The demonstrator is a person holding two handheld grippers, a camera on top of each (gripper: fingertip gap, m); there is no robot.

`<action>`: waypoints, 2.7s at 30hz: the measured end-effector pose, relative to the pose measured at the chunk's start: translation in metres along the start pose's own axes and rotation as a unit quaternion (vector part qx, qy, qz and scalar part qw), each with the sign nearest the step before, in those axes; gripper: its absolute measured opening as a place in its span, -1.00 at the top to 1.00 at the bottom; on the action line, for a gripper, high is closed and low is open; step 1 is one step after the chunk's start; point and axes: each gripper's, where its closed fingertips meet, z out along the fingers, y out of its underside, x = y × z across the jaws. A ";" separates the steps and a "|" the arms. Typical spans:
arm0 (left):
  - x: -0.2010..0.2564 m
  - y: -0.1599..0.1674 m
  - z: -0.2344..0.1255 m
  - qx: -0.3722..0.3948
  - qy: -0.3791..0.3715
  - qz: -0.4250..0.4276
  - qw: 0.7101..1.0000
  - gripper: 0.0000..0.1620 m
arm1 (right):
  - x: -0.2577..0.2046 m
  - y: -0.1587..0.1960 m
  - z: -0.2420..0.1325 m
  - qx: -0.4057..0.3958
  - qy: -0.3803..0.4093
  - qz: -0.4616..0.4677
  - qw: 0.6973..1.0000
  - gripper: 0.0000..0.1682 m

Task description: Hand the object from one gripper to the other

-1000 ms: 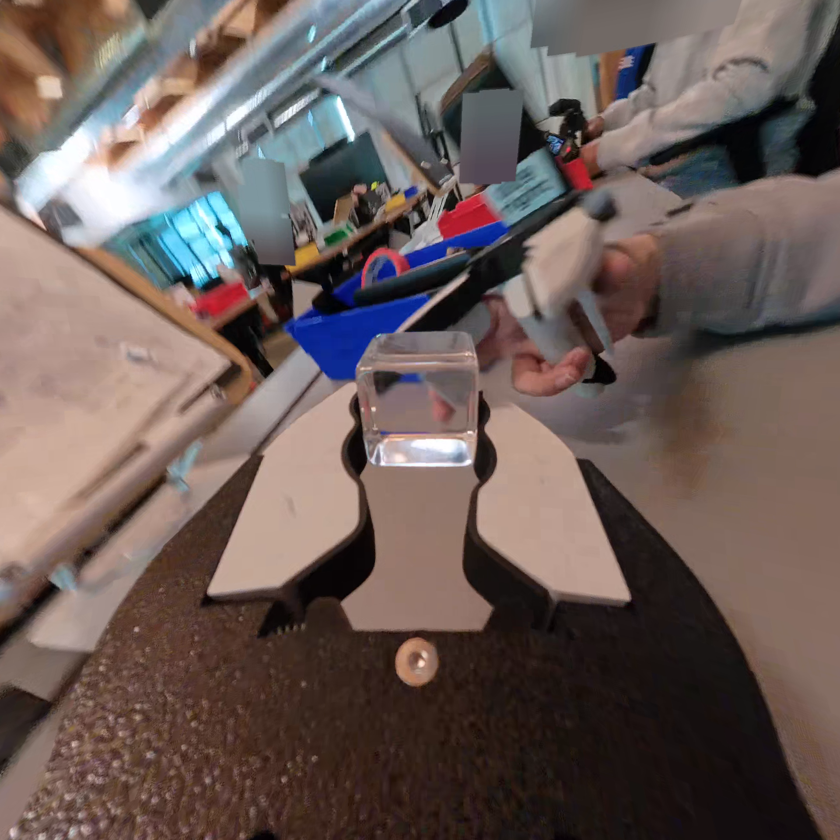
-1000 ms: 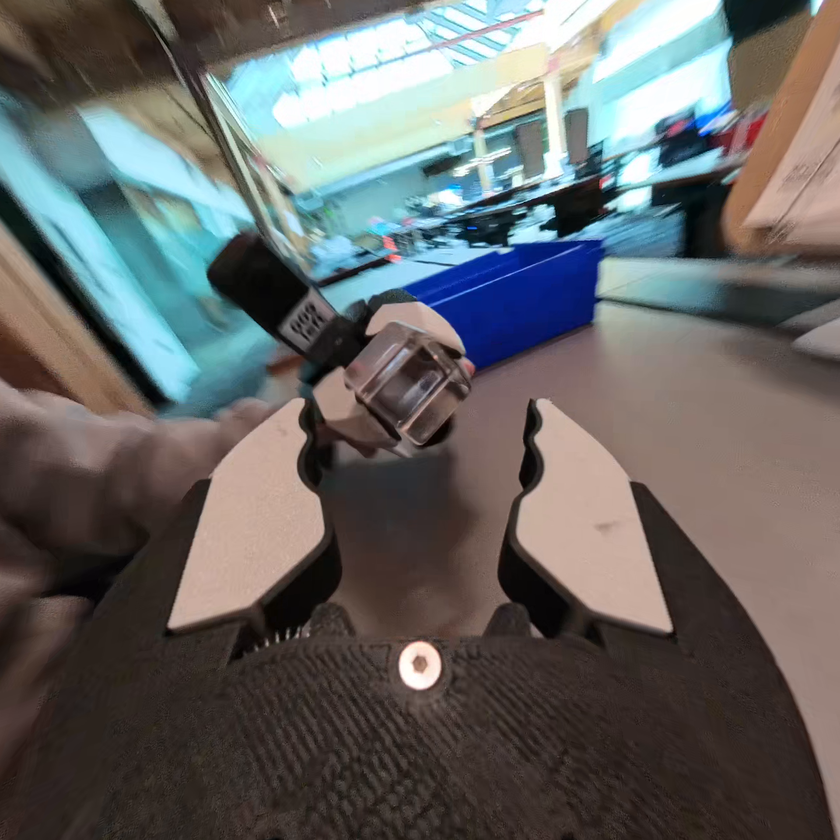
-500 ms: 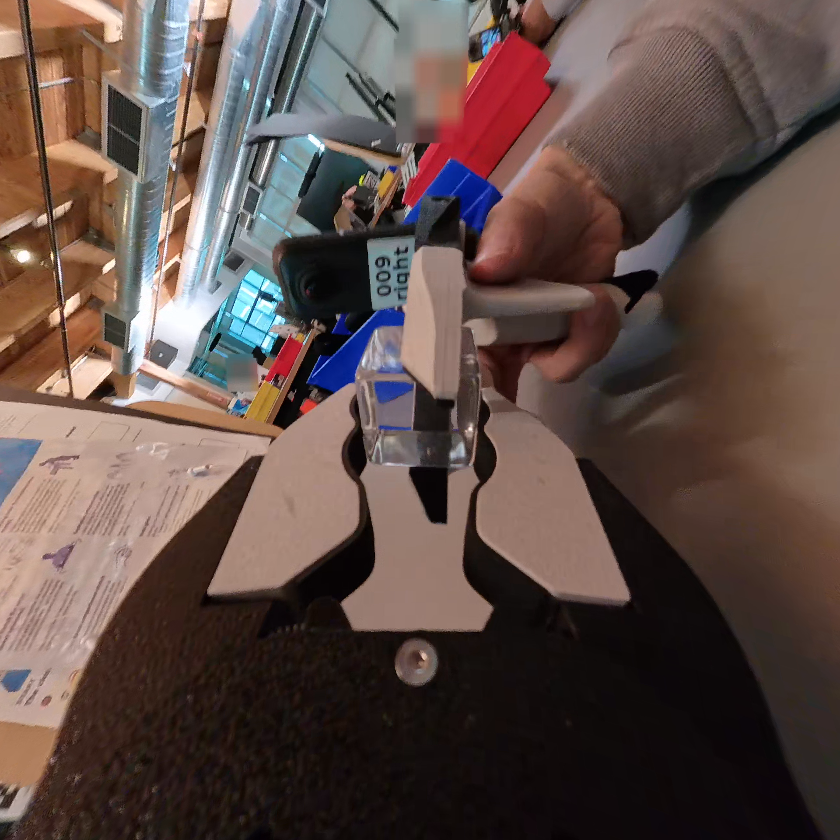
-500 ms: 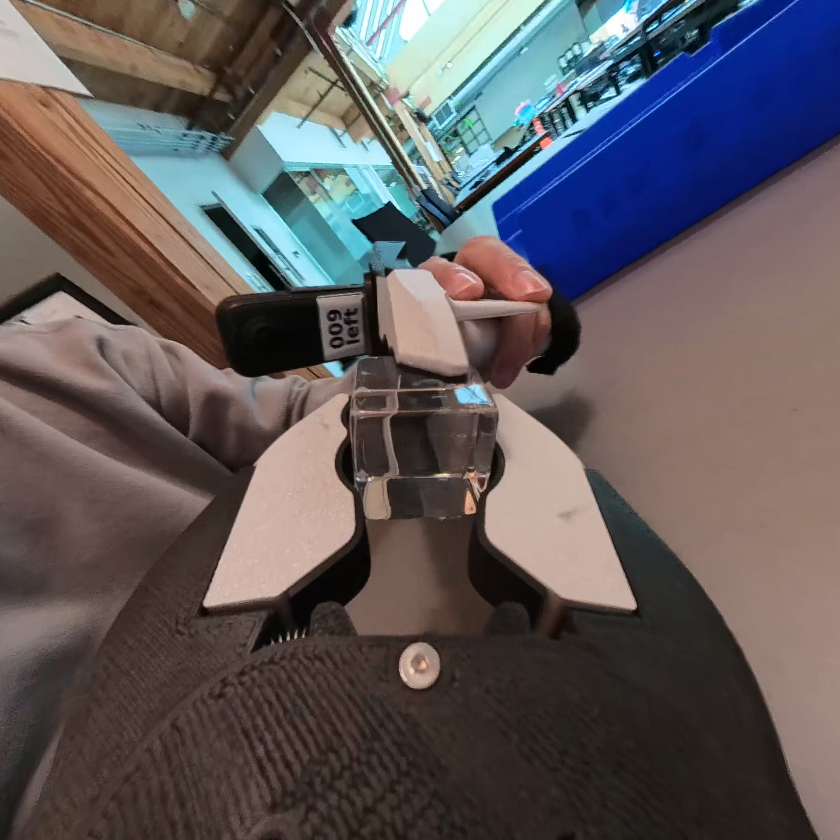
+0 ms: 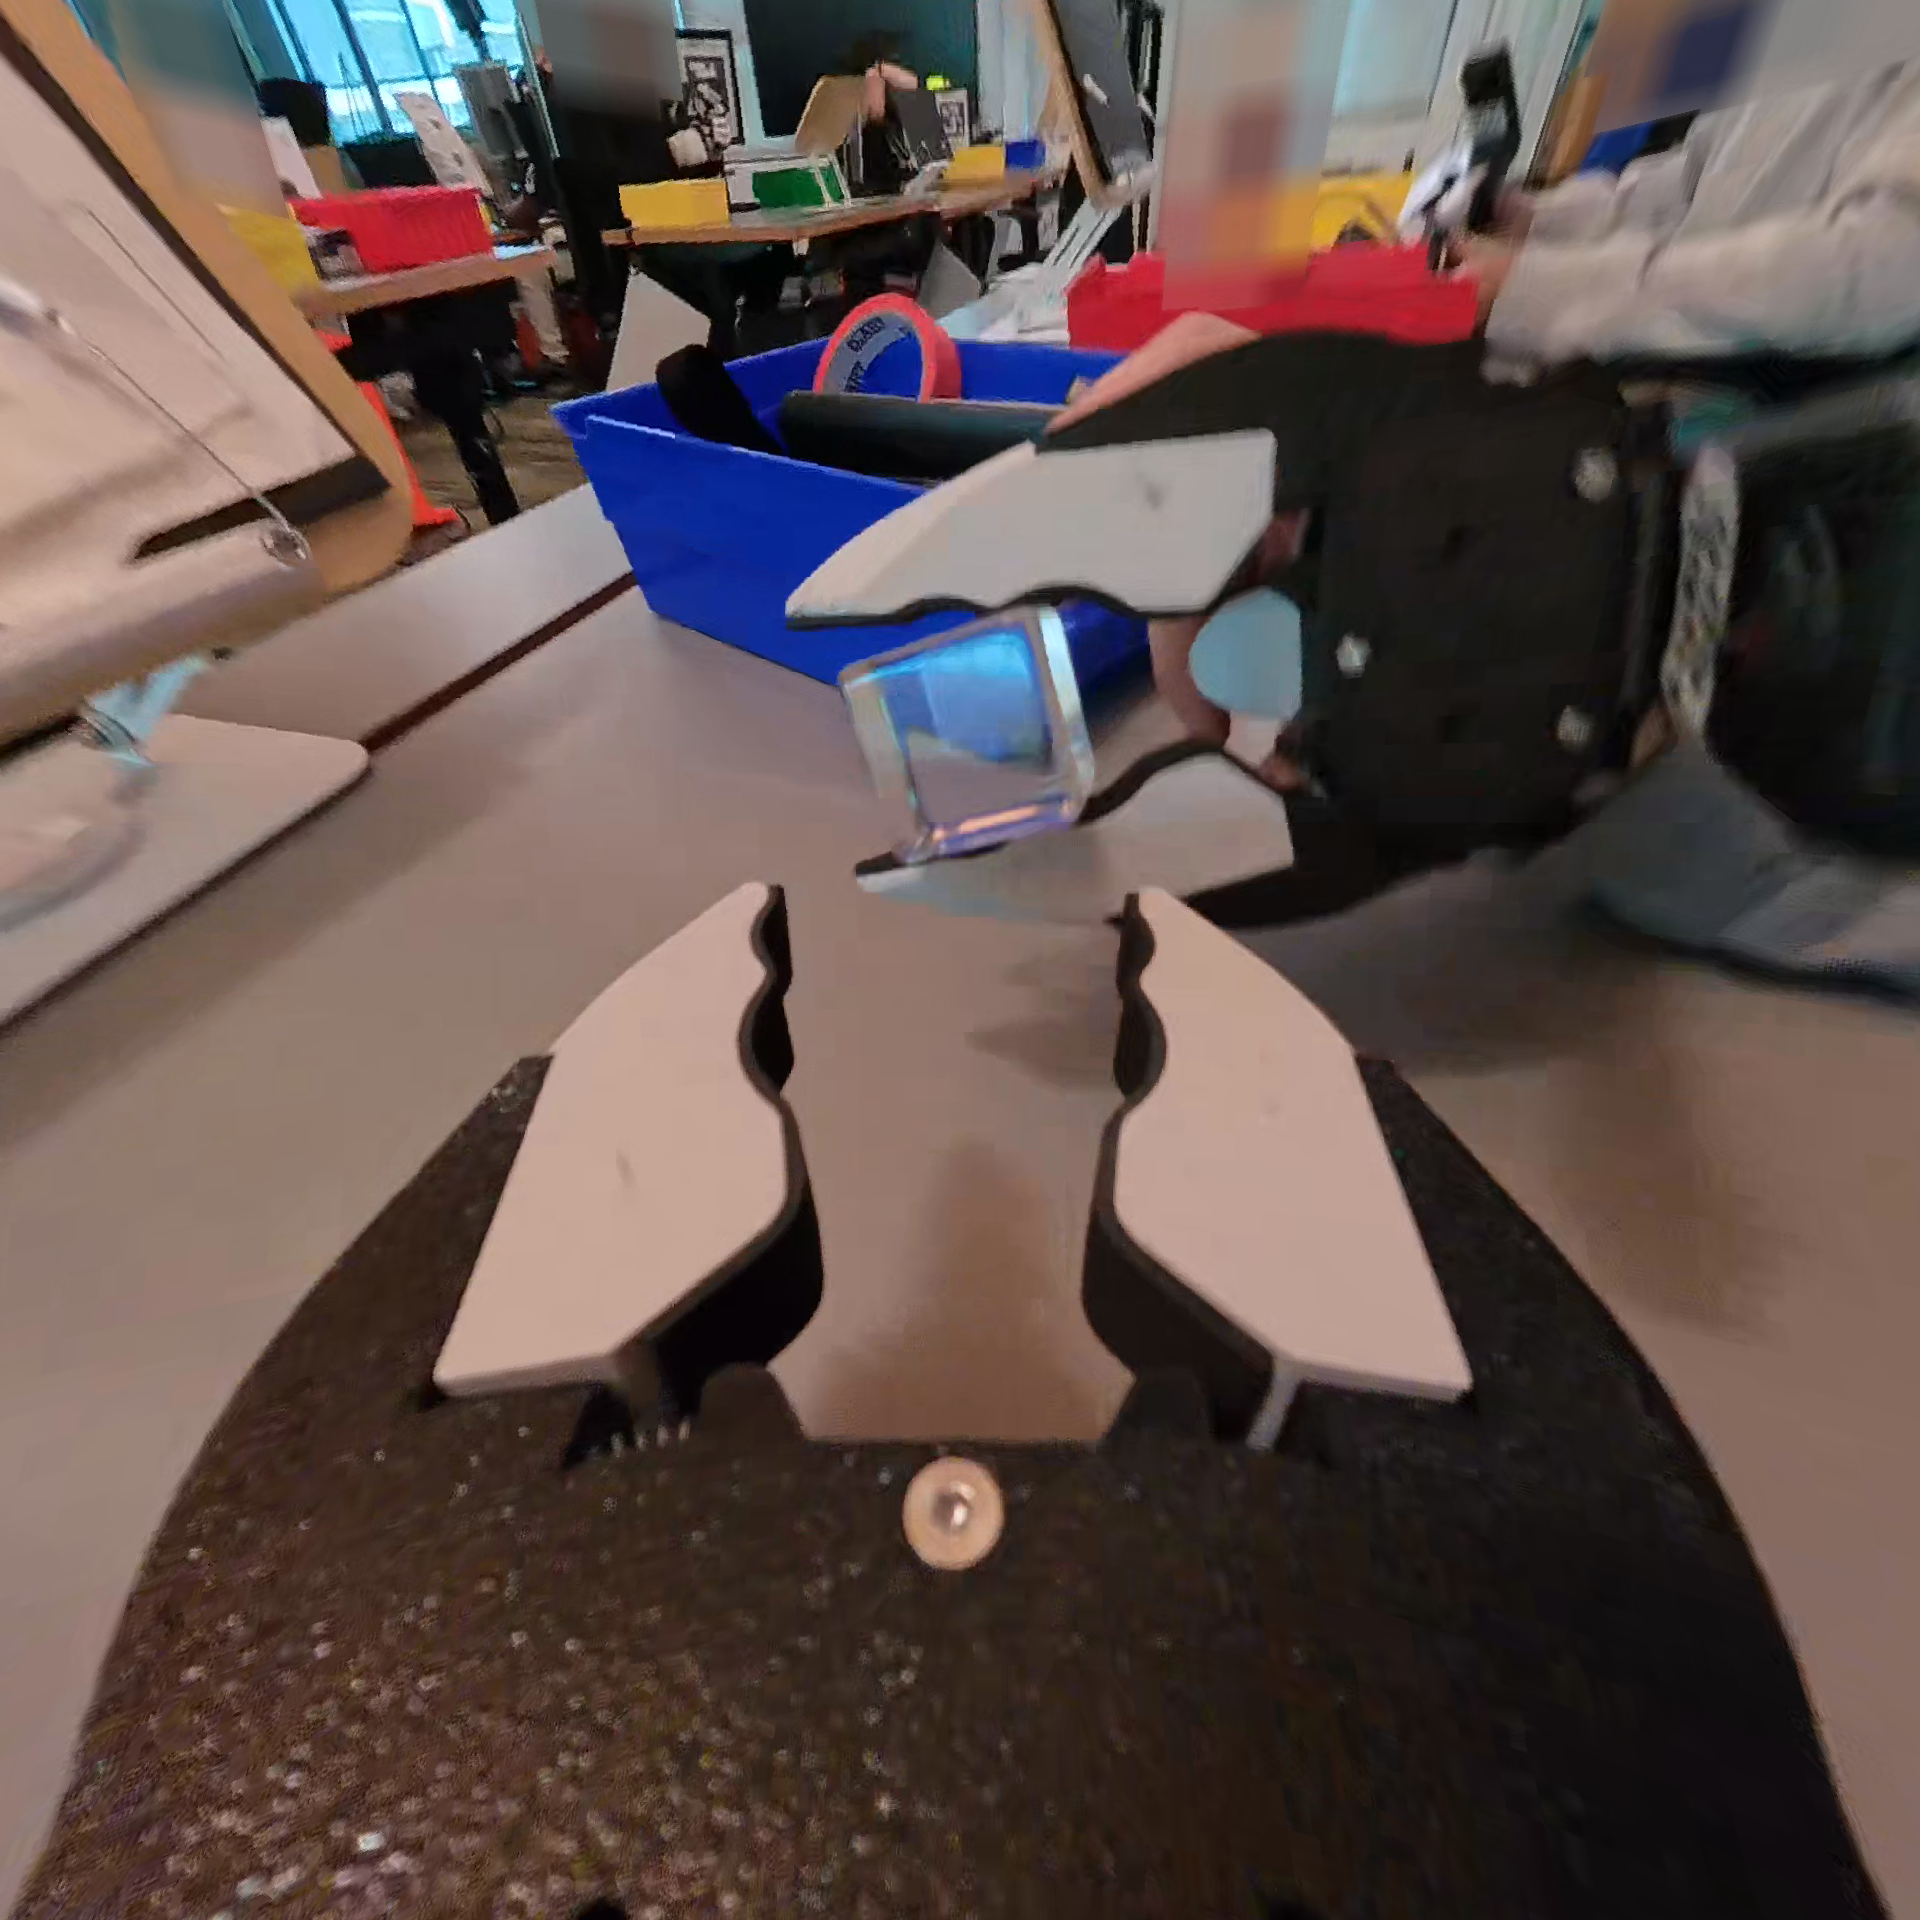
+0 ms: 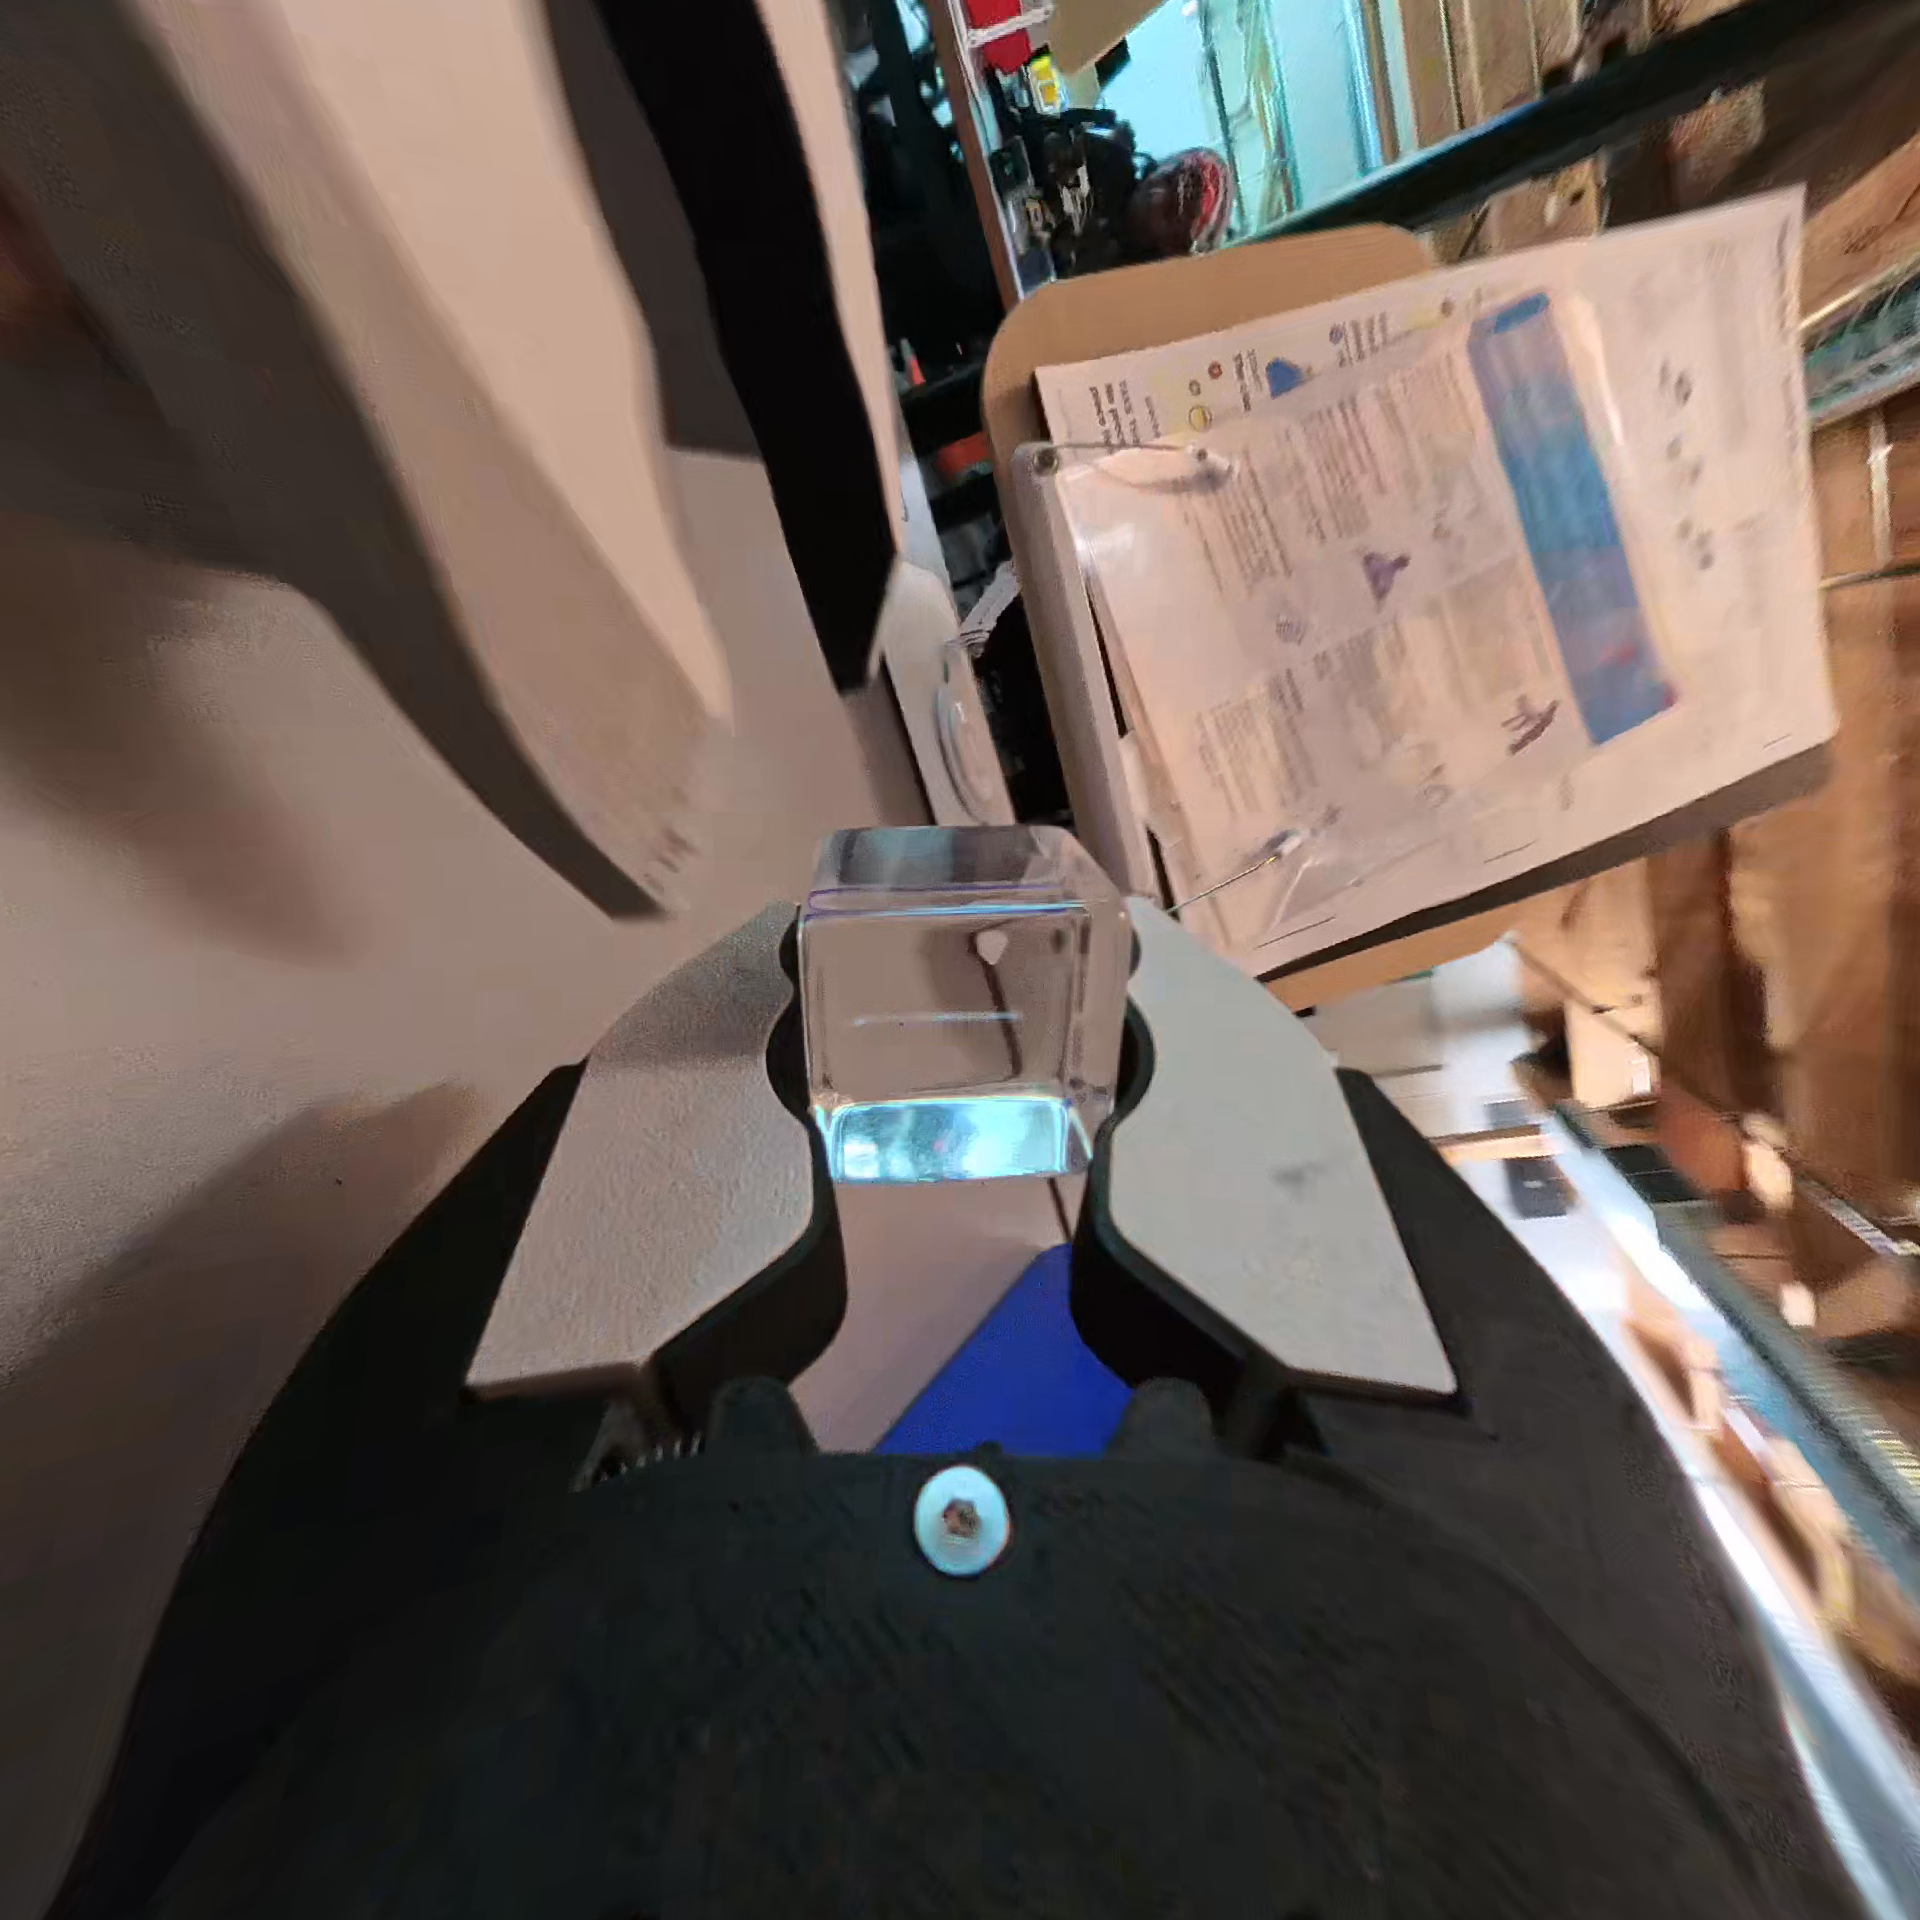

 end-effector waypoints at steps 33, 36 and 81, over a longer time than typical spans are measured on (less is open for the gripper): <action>0.046 -0.030 -0.019 0.131 0.025 0.393 0.910 0.46 | -0.018 -0.088 -0.078 0.265 -0.572 0.643 0.435 0.39; 0.042 -0.026 -0.017 0.120 0.018 0.397 0.910 0.45 | -0.023 -0.085 -0.074 0.251 -0.575 0.633 0.453 0.39; 0.027 -0.007 -0.017 0.042 0.200 -0.136 0.969 0.44 | -0.008 -0.072 -0.045 0.274 -0.141 0.215 0.927 -0.09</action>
